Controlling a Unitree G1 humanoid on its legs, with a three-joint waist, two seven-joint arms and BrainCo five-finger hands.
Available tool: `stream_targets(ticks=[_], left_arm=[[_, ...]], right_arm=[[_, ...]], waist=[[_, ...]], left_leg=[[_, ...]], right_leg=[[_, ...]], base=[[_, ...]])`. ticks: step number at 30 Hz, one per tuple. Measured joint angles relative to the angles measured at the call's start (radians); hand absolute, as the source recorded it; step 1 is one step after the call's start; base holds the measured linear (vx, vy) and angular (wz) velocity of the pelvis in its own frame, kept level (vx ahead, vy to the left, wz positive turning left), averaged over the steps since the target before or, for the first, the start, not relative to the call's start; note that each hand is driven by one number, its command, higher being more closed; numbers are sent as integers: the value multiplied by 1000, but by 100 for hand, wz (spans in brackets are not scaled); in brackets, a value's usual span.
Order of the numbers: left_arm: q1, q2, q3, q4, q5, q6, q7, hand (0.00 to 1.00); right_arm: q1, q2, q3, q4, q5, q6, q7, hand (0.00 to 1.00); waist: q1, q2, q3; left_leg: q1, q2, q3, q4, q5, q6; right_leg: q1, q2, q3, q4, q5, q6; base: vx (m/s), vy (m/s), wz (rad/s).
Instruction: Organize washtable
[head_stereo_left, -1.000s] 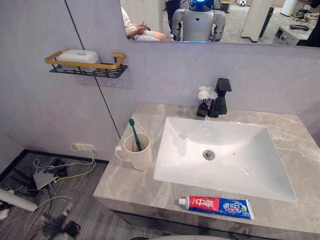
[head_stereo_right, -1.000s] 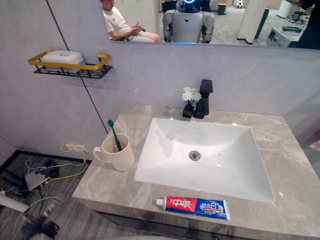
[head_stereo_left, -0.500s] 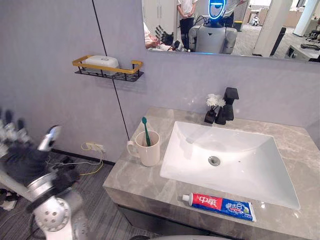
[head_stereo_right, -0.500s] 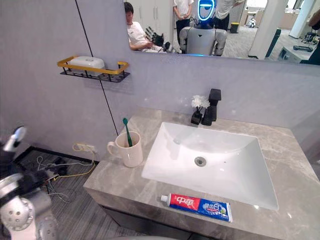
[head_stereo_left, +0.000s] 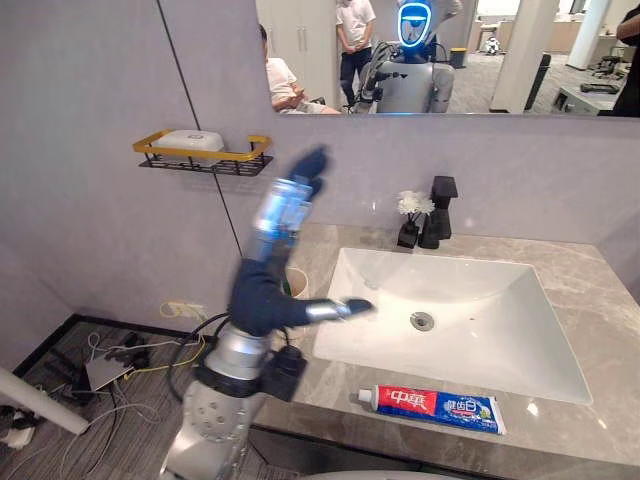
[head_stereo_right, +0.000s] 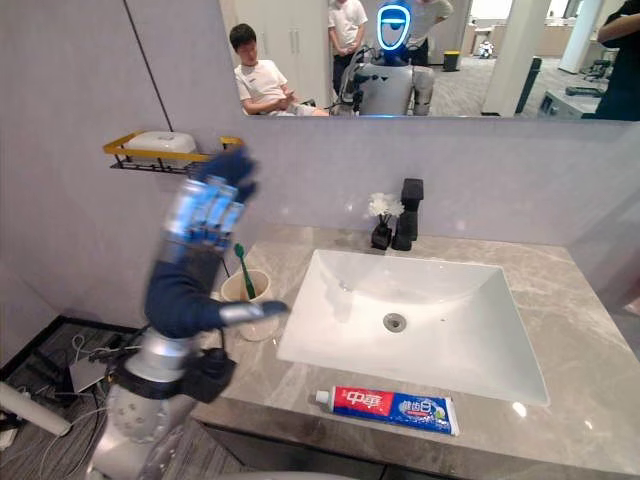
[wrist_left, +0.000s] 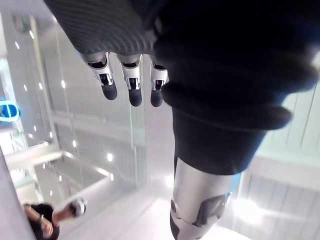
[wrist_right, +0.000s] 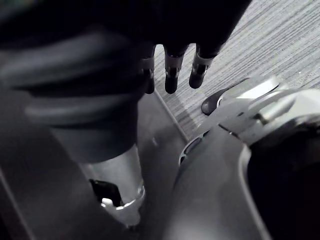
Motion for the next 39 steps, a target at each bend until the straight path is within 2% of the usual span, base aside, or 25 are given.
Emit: stream_targets(ticks=[4, 9, 15, 23, 33, 39], left_arm=[[-18, 26, -93, 67, 71, 21, -44, 0], [-45, 35, -156, 110, 178, 36, -65, 0], [-45, 48, -222, 114, 224, 39, -87, 0], [11, 46, -232, 155, 243, 41, -127, 0], [113, -16, -233, 198, 302, 52, -128, 0], [149, -38, -242, 235, 349, 55, -129, 0]], right_arm=[[0, -6, 1, 27, -7, -1, 2, 0], [1, -7, 2, 26, -15, -3, 3, 0], [6, -14, 2, 19, -33, -4, 4, 0], [20, -13, 3, -13, -41, -4, 4, 0], [18, -1, 4, -60, -44, -3, 2, 0], [19, -1, 29, -73, -52, -4, -2, 0]], waist=[[-3, 2, 1], [-4, 3, 2], [-4, 11, 15], [-6, 19, 47], [-5, 16, 91], [-5, 16, 93]], left_leg=[[11, -4, -46, -16, 4, 1], [22, -9, -42, -62, 24, 0], [44, -10, -41, -90, 33, -2], [55, -6, -43, -113, 39, -2], [50, -4, -40, -128, 42, -5], [46, -1, -37, -129, 42, -5]], right_leg=[[-3, 4, 21, -4, 0, 0], [-18, 2, 23, 1, -1, 0], [-17, -1, 24, 19, -12, -2], [-21, -2, 22, 35, -28, 0], [-40, -1, 20, 53, -44, -2], [-50, -1, 21, 64, -51, -5]], base=[[34, -12, -11], [-1, -2, -4], [0, 0, 0], [0, 0, 0], [10, -1, 0], [0, 0, 0]])
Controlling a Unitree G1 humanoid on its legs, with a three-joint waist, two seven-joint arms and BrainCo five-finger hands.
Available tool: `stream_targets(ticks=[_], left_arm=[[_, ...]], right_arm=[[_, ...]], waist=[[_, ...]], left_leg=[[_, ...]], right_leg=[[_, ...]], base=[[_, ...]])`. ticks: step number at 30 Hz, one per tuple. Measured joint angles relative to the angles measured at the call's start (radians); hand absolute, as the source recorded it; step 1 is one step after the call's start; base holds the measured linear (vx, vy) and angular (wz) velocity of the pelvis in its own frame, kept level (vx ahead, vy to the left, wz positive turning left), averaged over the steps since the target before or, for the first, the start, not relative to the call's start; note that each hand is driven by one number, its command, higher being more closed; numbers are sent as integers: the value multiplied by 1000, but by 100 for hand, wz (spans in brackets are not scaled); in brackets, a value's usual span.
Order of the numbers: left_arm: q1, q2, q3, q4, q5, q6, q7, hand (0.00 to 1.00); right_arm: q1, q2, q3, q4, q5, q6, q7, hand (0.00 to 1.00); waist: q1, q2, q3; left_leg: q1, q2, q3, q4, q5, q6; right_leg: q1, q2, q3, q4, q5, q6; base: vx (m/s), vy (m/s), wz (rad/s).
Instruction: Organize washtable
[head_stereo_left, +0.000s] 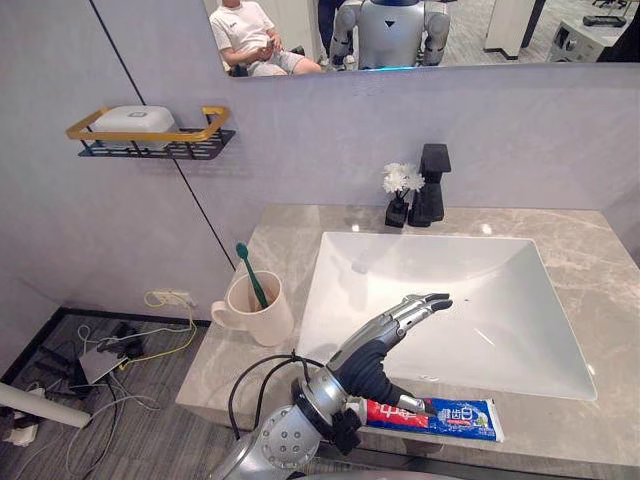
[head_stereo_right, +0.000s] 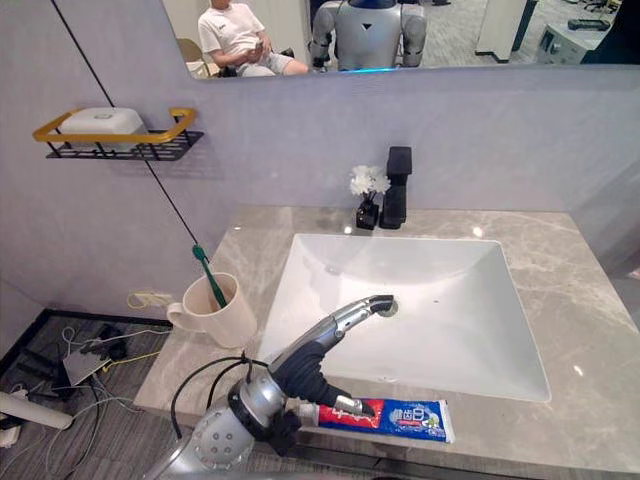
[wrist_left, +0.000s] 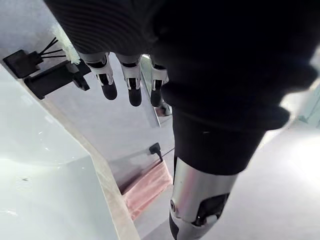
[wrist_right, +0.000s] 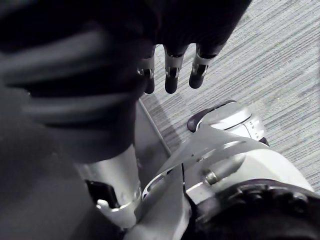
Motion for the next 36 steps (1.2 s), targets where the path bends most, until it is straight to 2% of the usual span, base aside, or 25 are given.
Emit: stream_targets(ticks=[14, 25, 30, 36], left_arm=[[32, -6, -23, 81, 58, -7, -42, 0], [56, -7, -18, 154, 166, -8, -28, 0], [73, -6, -11, 179, 192, -8, -19, 0], [106, -7, 0, 198, 208, -9, -19, 0]], right_arm=[[0, -1, 13, -16, -20, -1, -3, 0], [0, -9, 40, -16, -21, -3, -21, 0], [0, -16, 45, -20, -21, -3, -22, 0], [-2, -18, 62, -34, -21, -3, -23, 0]], waist=[[-1, 2, 2], [-2, 4, 3], [-6, 19, 7], [-28, 31, 7]], left_leg=[[8, 2, 7, -7, 3, -2], [11, 5, 9, -12, 10, -7], [30, 12, 9, -22, 13, -10], [33, 29, 4, -51, 30, -20]], right_leg=[[0, -1, 3, 3, -4, 1], [4, 3, 1, -2, -3, 0], [22, 11, -1, -15, 3, -6], [23, 34, -3, -38, 12, -13]], base=[[-16, 6, 0], [0, 0, 0], [-29, -1, 0], [-15, -17, -1]])
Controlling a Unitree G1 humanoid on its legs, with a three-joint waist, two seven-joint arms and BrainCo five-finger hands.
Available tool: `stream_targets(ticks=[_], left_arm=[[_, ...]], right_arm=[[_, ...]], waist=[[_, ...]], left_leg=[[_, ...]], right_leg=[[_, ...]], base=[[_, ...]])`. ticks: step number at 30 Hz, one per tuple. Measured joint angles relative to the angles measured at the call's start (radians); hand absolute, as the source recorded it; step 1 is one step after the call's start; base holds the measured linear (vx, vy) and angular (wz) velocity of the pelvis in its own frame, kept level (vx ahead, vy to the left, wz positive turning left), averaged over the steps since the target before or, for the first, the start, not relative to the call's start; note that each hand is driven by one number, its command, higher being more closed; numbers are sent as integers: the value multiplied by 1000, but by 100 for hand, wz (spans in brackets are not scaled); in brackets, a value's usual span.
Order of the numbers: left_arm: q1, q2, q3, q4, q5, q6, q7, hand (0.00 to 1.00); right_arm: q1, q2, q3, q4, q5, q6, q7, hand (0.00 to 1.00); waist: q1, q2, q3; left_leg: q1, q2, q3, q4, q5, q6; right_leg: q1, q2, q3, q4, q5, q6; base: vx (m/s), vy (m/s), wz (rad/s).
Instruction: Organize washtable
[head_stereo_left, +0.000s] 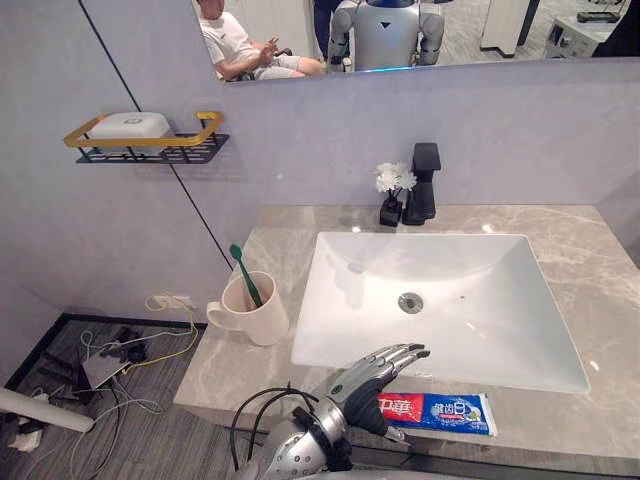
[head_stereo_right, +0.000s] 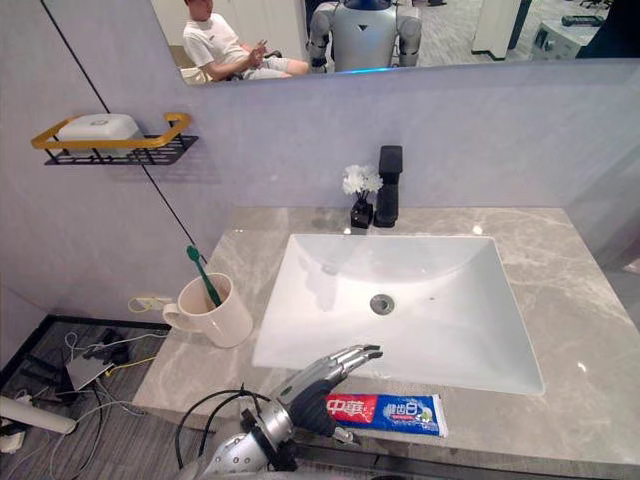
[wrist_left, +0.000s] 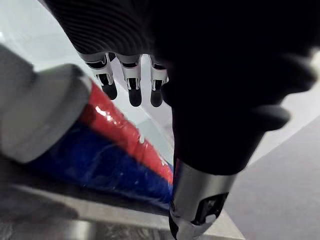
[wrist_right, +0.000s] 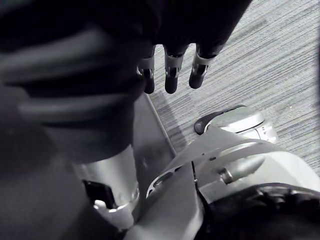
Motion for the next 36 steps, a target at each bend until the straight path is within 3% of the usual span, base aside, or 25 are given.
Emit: stream_targets(ticks=[7, 36], left_arm=[[0, -1, 0, 0, 14, 0, 0, 0], [17, -52, 79, 10, 49, 12, 27, 0]], right_arm=[[-2, -3, -4, -7, 0, 0, 0, 0], [1, 6, -11, -25, -8, 6, 2, 0]], waist=[[0, 29, -1], [0, 37, -5]], left_leg=[[4, 5, -4, -5, 0, -1], [19, 14, 0, -23, 1, -3]], right_leg=[[15, 7, -11, -14, 1, -2], [45, 23, -14, -65, 19, -8]], base=[[7, -17, 3], [-11, -5, 0]])
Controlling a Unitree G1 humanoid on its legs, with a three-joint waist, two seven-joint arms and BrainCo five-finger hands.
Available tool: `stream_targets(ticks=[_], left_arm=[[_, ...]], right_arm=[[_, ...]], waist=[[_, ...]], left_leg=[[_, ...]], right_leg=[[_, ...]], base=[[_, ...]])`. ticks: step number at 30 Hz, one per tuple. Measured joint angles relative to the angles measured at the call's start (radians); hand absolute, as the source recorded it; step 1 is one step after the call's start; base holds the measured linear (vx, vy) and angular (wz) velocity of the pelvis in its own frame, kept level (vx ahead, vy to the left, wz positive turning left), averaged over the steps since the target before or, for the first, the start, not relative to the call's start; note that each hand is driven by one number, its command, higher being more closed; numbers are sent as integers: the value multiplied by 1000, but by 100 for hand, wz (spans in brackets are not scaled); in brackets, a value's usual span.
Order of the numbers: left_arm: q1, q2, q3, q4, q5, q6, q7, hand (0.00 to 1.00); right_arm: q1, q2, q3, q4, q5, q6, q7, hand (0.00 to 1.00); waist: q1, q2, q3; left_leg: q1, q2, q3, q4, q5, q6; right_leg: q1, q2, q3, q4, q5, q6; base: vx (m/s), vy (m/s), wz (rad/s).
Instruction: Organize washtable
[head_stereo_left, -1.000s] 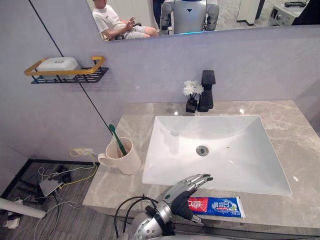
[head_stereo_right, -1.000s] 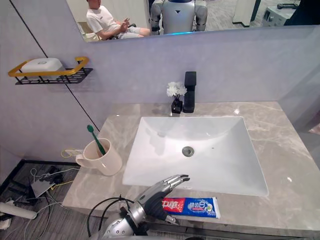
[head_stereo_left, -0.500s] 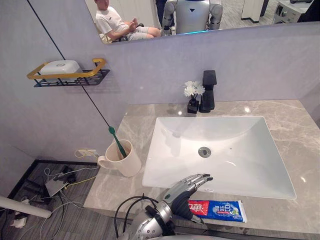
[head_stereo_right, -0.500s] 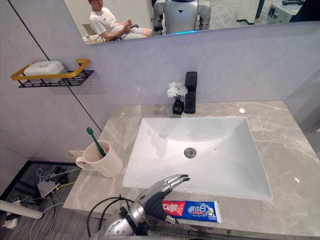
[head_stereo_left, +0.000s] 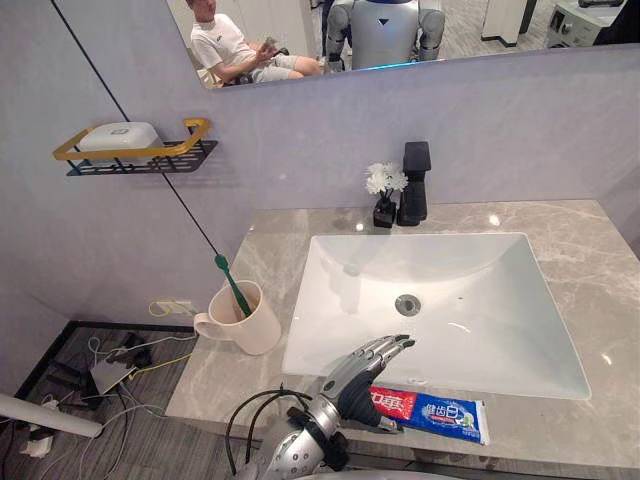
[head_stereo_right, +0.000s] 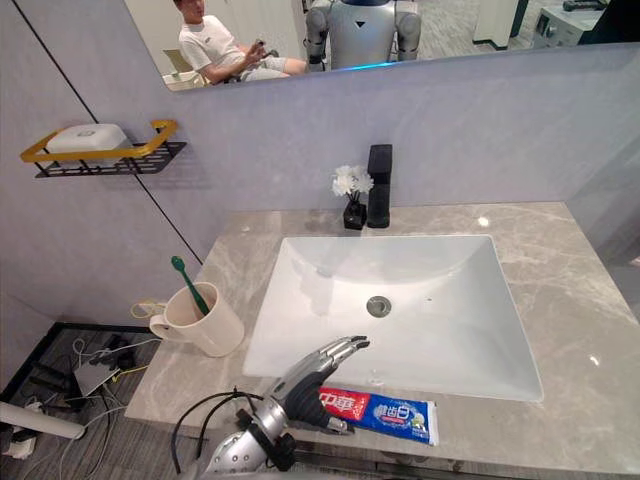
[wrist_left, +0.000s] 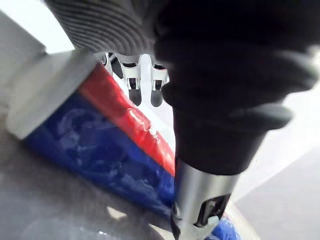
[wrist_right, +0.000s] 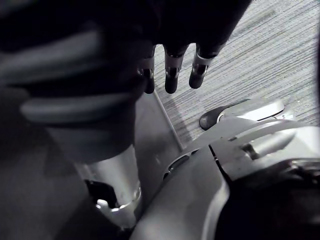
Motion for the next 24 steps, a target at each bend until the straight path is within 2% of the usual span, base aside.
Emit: stream_targets(ticks=[8, 9, 20, 24], left_arm=[[-1, 0, 12, 34, 30, 1, -4, 0], [-1, -1, 13, 35, 36, -1, -4, 100], [-52, -9, 18, 84, 65, -10, -4, 100], [-78, -13, 30, 95, 64, -5, -5, 100]], right_arm=[[1, -4, -2, -7, 0, 0, 0, 0], [1, -4, -2, -9, 0, 0, 1, 0], [0, -3, -13, -25, 0, 1, 3, 0], [-2, -3, -14, -26, 0, 1, 5, 0]], waist=[[0, 12, -14], [0, 12, -14], [-1, 14, -19], [-10, 14, -19]], left_leg=[[-1, 0, 2, -6, 0, 0], [-1, 0, 2, -6, 0, 0], [-1, 2, 2, -7, 1, -2], [-2, 6, 1, -11, 3, -5]], right_leg=[[-1, 1, 0, -8, 0, 0], [-1, 2, 0, -8, 0, 0], [-2, 4, 2, -8, 1, -1], [-3, 9, 2, -11, 1, -1]], base=[[0, 0, 0], [0, 0, 0], [-24, -8, 0], [0, 0, 0]])
